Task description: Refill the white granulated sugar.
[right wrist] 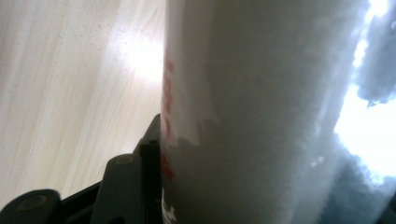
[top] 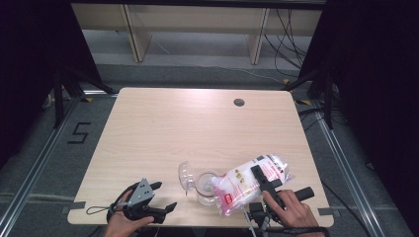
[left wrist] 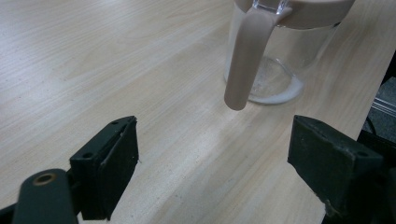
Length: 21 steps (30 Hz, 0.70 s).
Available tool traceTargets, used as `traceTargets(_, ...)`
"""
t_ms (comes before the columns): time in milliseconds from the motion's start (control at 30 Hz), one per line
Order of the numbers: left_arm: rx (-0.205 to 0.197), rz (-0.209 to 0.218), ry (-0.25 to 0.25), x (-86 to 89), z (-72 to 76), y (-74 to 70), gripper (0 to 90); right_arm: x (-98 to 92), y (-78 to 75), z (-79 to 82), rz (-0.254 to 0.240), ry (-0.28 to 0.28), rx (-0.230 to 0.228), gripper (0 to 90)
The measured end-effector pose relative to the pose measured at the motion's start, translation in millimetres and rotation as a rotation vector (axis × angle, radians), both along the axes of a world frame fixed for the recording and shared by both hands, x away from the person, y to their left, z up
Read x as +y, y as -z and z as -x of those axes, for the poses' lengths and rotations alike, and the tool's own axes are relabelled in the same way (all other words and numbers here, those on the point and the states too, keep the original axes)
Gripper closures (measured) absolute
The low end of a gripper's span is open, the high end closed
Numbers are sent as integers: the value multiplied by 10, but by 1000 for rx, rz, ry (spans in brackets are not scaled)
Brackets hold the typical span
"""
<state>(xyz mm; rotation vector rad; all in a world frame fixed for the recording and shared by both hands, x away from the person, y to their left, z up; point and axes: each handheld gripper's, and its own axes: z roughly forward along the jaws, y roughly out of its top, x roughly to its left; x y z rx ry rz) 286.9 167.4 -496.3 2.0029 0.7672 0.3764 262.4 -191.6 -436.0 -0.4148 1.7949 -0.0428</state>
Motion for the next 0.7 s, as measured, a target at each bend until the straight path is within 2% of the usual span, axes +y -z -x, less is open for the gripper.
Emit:
traceTargets(33,3,3,-4,-1,1,1,158,-8,3,6,-6,8,3,497)
traceTargets(67,2,1,-2,-1,1,1,158,-9,-22,-3,19,-22,-15,497)
traceTargets(167,1,10,-2,-9,5,1,158,-38,3,36,-17,6,0,497)
traceTargets(233,1,9,-1,-8,5,1,158,-16,-14,33,19,-31,-14,498)
traceTargets(267,9,15,-7,-12,10,4,158,-10,0,45,15,-21,-1,498)
traceTargets(300,21,24,-14,-18,17,7,158,3,1,40,20,-38,-5,498)
traceTargets(400,21,24,-14,-18,18,7,158,40,17,24,-2,-48,8,499)
traceTargets(433,17,-5,-8,-1,10,1,158,45,9,10,1,-59,4,499)
traceTargets(467,18,9,-12,-7,16,3,158,43,4,-2,11,-62,4,499)
traceTargets(500,17,22,-15,-12,21,4,158,36,10,-3,5,-44,9,500)
traceTargets(533,18,22,-14,-10,19,3,158,20,3,-12,24,-45,1,500)
traceTargets(567,14,8,-10,-2,13,1,158,-23,15,-6,8,-21,11,500)
traceTargets(600,5,-13,-2,8,4,-3,158,-23,15,-6,8,-21,11,500)
traceTargets(633,-2,-8,3,4,1,-2,158,-23,-4,-9,31,-29,3,501)
traceTargets(667,21,23,-14,-18,18,8,158,-38,11,4,10,-15,4,501)
traceTargets(700,23,21,-11,-17,15,6,158,-35,-6,10,25,-26,4,501)
